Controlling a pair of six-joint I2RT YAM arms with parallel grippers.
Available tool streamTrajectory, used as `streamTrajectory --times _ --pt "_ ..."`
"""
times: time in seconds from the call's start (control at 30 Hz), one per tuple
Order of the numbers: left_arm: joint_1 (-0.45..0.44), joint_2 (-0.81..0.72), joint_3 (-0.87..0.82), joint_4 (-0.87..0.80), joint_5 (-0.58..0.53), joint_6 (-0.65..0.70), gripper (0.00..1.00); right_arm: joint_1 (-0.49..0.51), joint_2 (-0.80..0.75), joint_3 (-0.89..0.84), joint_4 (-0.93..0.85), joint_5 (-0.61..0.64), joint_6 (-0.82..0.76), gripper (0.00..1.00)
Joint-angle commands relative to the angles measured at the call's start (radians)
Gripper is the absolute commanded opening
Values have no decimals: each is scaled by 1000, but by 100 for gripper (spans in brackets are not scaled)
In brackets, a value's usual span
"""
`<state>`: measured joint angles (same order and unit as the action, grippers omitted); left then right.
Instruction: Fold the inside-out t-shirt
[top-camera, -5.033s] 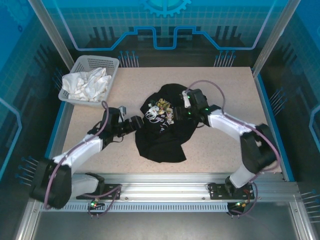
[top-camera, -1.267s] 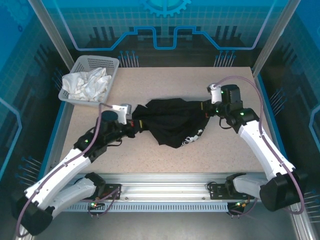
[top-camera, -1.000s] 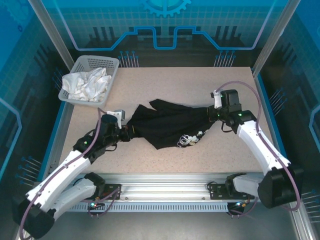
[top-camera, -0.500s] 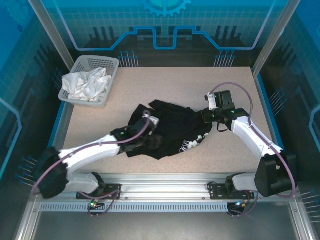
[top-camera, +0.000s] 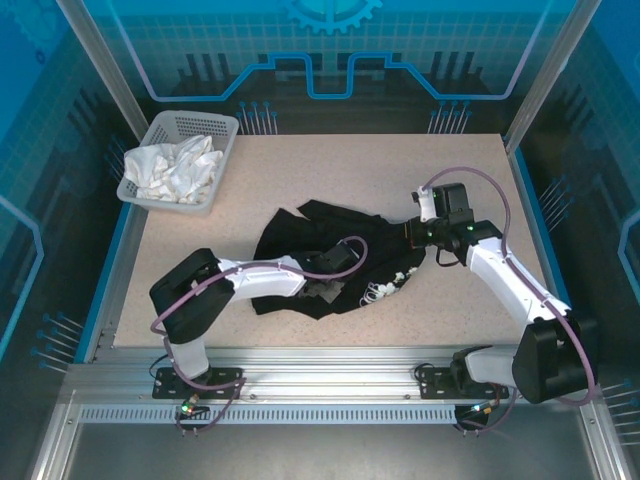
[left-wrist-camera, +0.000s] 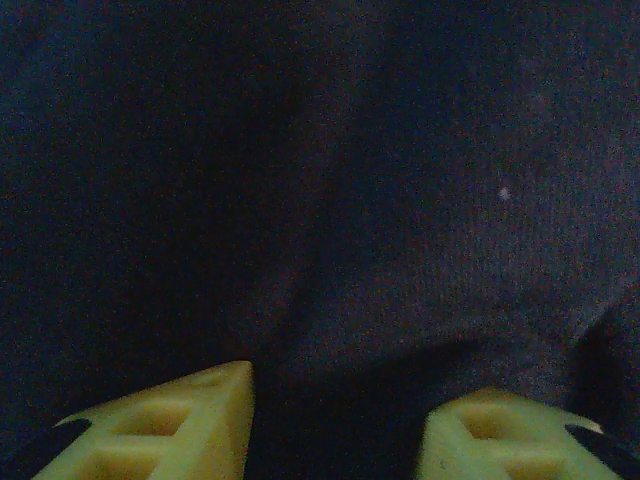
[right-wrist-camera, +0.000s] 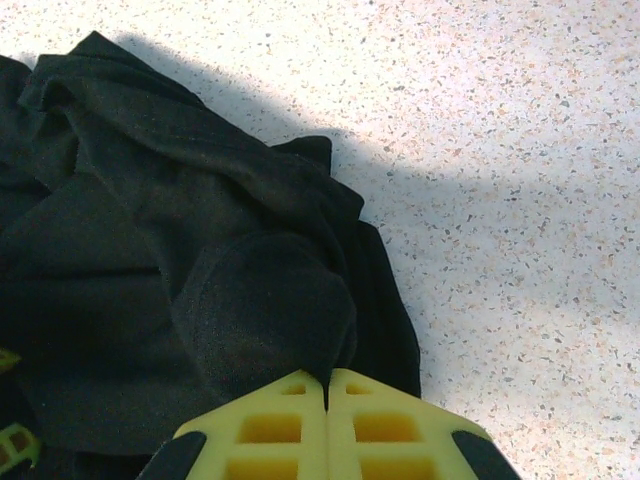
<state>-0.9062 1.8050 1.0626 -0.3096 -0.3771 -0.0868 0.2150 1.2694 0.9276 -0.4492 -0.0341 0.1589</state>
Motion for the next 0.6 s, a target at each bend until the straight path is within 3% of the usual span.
streamTrajectory --times 0.0,0.17,0.3,0.47,0.57 --pt "27 -40 35 3 25 3 28 -11 -31 -12 -4 -7 -10 6" --pt "87 -142 22 -5 183 -30 0 -13 -45 -13 -3 5 -13 5" --pt "158 -283 15 -34 411 -114 0 -12 -65 -3 -11 11 -12 5" --pt "313 -474 -63 76 868 -363 0 8 -140 -42 74 -54 -12 5" --pt "376 -553 -82 89 977 -432 0 30 -167 -78 126 -93 -21 5"
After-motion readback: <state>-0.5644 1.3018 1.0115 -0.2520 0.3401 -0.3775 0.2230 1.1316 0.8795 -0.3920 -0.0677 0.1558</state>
